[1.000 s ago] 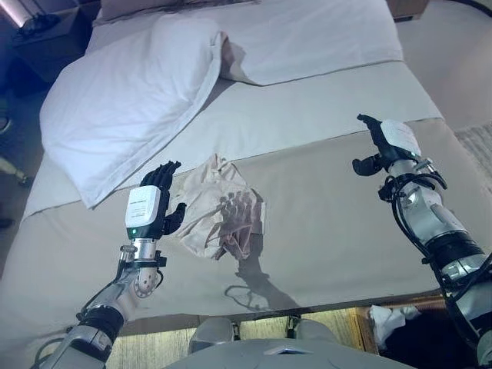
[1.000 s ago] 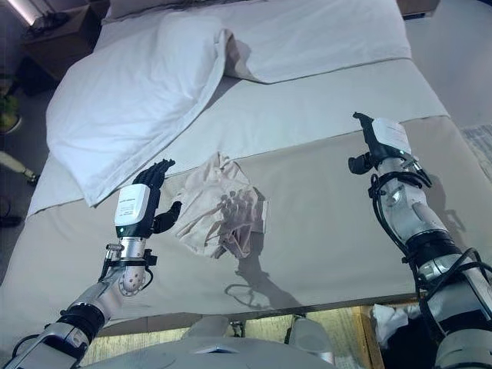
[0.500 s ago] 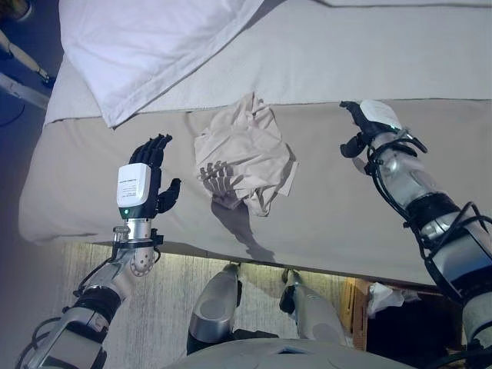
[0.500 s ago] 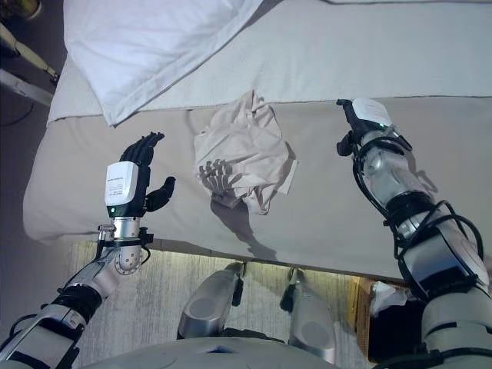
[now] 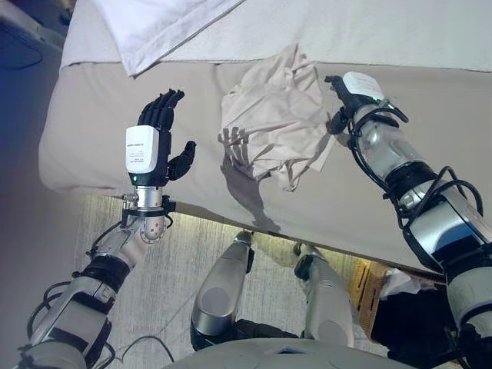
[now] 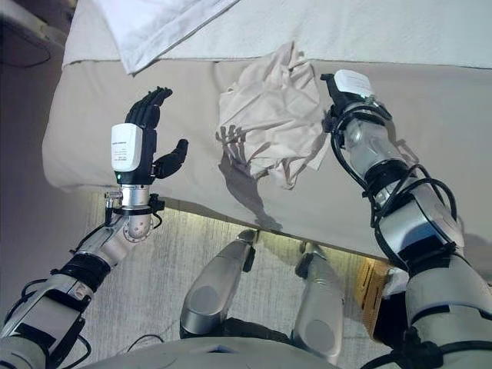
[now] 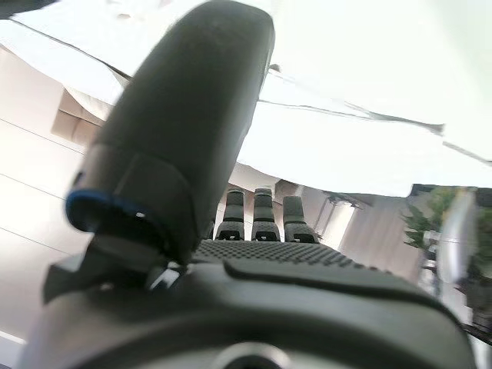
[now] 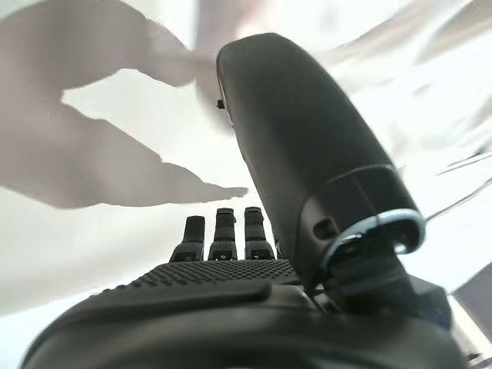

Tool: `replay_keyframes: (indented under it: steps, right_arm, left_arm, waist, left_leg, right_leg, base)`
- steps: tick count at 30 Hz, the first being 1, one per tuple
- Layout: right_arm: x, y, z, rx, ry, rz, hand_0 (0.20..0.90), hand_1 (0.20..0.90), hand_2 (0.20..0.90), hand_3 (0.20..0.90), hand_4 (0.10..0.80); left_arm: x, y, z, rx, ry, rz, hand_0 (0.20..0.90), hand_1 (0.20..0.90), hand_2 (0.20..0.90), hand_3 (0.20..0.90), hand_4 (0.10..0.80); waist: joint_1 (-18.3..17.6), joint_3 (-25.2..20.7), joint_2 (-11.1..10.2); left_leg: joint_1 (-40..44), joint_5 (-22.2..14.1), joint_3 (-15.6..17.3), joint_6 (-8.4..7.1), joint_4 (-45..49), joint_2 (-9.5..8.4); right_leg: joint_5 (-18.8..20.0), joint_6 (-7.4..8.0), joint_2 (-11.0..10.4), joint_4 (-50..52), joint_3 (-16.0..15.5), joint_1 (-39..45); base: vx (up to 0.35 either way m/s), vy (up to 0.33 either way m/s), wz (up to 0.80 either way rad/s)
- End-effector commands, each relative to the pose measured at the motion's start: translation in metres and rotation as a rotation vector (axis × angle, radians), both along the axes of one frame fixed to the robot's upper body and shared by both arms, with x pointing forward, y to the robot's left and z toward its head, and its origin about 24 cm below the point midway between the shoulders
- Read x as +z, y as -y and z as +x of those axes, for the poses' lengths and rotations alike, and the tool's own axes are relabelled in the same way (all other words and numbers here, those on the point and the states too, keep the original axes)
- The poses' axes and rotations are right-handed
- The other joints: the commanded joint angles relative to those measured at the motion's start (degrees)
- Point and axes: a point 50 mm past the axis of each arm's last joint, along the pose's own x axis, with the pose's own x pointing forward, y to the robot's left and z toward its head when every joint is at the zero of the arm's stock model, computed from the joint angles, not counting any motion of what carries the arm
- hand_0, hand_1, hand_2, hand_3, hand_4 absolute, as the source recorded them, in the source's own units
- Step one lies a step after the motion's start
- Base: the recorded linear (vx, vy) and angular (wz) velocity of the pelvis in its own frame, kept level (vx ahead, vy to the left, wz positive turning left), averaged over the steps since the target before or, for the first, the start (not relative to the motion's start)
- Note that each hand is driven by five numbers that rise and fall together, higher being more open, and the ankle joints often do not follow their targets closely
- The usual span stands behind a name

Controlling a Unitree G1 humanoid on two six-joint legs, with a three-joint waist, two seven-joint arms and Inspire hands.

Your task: Pick up the clothes from the bed and place them into the basket

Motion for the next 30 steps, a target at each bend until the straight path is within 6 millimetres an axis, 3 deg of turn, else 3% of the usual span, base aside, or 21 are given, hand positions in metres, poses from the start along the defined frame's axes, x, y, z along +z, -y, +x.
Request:
replay_keyframes:
  steps: [1, 12, 15, 16, 17, 19, 22, 23, 24, 25, 30]
  right_arm:
    - [0.056, -0.024, 0.007, 0.071, 0.156, -0.077, 0.900, 0.900, 0.900, 0.900, 0.800]
    - [0.043, -0.057, 0.014, 0.126, 0.067, -0.072, 0.900, 0.900, 0.900, 0.900, 0.800]
    - [0.038, -0.058, 0.015, 0.103, 0.015, -0.080, 0.900, 0.900, 0.900, 0.900, 0.800]
    - [0.029, -0.055, 0.015, 0.085, -0.021, -0.078, 0.900, 0.900, 0.900, 0.900, 0.800]
    - [0.030, -0.054, 0.016, 0.076, -0.024, -0.081, 0.900, 0.900, 0.900, 0.900, 0.800]
    - [0.020, -0.050, 0.016, 0.050, -0.070, -0.060, 0.900, 0.900, 0.900, 0.900, 0.800]
    - [0.020, -0.052, 0.016, 0.077, -0.063, 0.005, 0.900, 0.900, 0.900, 0.900, 0.800]
    - [0.020, -0.053, 0.016, 0.092, -0.058, 0.025, 0.785, 0.785, 0.785, 0.765, 0.665]
    - [0.022, -0.058, 0.016, 0.129, -0.038, 0.052, 0.509, 0.509, 0.509, 0.444, 0.344]
    - [0.024, -0.060, 0.016, 0.151, -0.025, 0.057, 0.300, 0.300, 0.300, 0.200, 0.100]
    - [0.030, -0.069, 0.013, 0.233, 0.064, 0.073, 0.300, 0.300, 0.300, 0.200, 0.100]
  left_arm:
    - [0.033, -0.002, -0.005, -0.040, 0.174, -0.052, 0.900, 0.900, 0.900, 0.900, 0.800]
    - [0.046, 0.005, -0.005, -0.059, 0.225, -0.048, 0.900, 0.900, 0.900, 0.900, 0.800]
    - [0.050, 0.008, -0.006, -0.074, 0.253, -0.081, 0.900, 0.900, 0.900, 0.900, 0.800]
    - [0.050, 0.009, -0.009, -0.084, 0.260, -0.086, 0.900, 0.900, 0.900, 0.900, 0.800]
    - [0.053, 0.010, -0.009, -0.089, 0.275, -0.084, 0.900, 0.900, 0.900, 0.900, 0.800]
    - [0.052, 0.014, -0.012, -0.105, 0.284, -0.070, 0.900, 0.900, 0.900, 0.900, 0.800]
    - [0.057, 0.019, -0.012, -0.119, 0.289, -0.047, 0.900, 0.900, 0.900, 0.900, 0.800]
    - [0.057, 0.019, -0.012, -0.121, 0.286, -0.044, 0.900, 0.900, 0.900, 0.900, 0.800]
    - [0.057, 0.020, -0.011, -0.122, 0.279, -0.039, 0.900, 0.900, 0.900, 0.900, 0.800]
    - [0.056, 0.020, -0.011, -0.122, 0.275, -0.037, 0.900, 0.900, 0.900, 0.900, 0.800]
    - [0.052, 0.021, -0.011, -0.119, 0.273, -0.031, 0.900, 0.900, 0.900, 0.900, 0.800]
  waist:
    - [2.1, -0.8, 0.7]
    - [5.3, -0.8, -1.2]
    - [5.8, -0.8, -1.0]
    - [6.1, -0.8, -0.9]
    - [6.3, -0.8, -0.7]
    - [6.6, -0.8, -0.5]
    - [6.6, -0.8, -0.1]
    - [6.6, -0.8, -0.1]
    - [6.5, -0.8, 0.0]
    - [6.4, -0.8, 0.0]
    - [5.7, -0.8, -0.2]
  left_leg:
    - [-6.2, -1.2, 0.6, 3.91, 4.7, -2.42]
    - [-11.2, -0.5, 0.0, 4.48, 4.8, -1.78]
    - [-12.9, -0.2, 0.0, 4.52, 5.3, -1.74]
    - [-12.7, -1.9, -0.1, 4.33, 6.1, -1.90]
    - [-14.5, -0.4, 0.0, 4.57, 6.3, -1.80]
    - [-14.9, -2.4, -0.1, 4.53, 7.6, -2.03]
    - [-17.5, -2.8, 0.1, 4.77, 9.2, -2.10]
    - [-17.8, -2.9, 0.2, 4.81, 9.4, -2.08]
    - [-18.0, -3.0, 0.1, 4.80, 9.8, -2.03]
    - [-18.3, -3.2, 0.0, 4.76, 10.1, -2.09]
    - [-17.8, -3.4, 0.2, 4.91, 9.8, -1.94]
  right_leg:
    - [-6.0, 0.36, -0.1, 9.7, -0.9, -1.6]
    - [-4.7, 1.76, -0.9, 10.2, -2.7, -5.3]
    - [-4.7, 1.72, -1.1, 10.8, -3.2, -6.7]
    - [-6.5, 2.31, -1.3, 12.4, -2.5, -6.8]
    - [-5.1, 1.66, -1.4, 12.3, -3.6, -8.1]
    - [-6.8, 2.34, -1.7, 14.2, -2.7, -8.9]
    - [-6.6, 2.42, -2.0, 15.2, -2.9, -11.1]
    - [-6.6, 2.44, -2.1, 15.3, -2.9, -11.4]
    - [-6.6, 2.46, -2.1, 15.8, -2.9, -11.8]
    - [-6.6, 2.49, -2.1, 15.9, -2.7, -12.0]
    - [-6.2, 2.71, -1.6, 15.0, -2.0, -11.7]
  base:
    - [0.046, 0.018, 0.23]
    - [0.045, 0.005, 0.14]
    - [0.050, 0.023, 0.01]
    - [0.000, 0.000, 0.00]
    - [0.095, -0.021, 0.05]
    - [0.046, -0.022, 0.08]
    - [-0.033, -0.025, 0.01]
    - [-0.031, -0.007, -0.01]
    - [0.000, 0.000, 0.00]
    - [-0.031, -0.002, -0.01]
    - [-0.035, -0.005, -0.07]
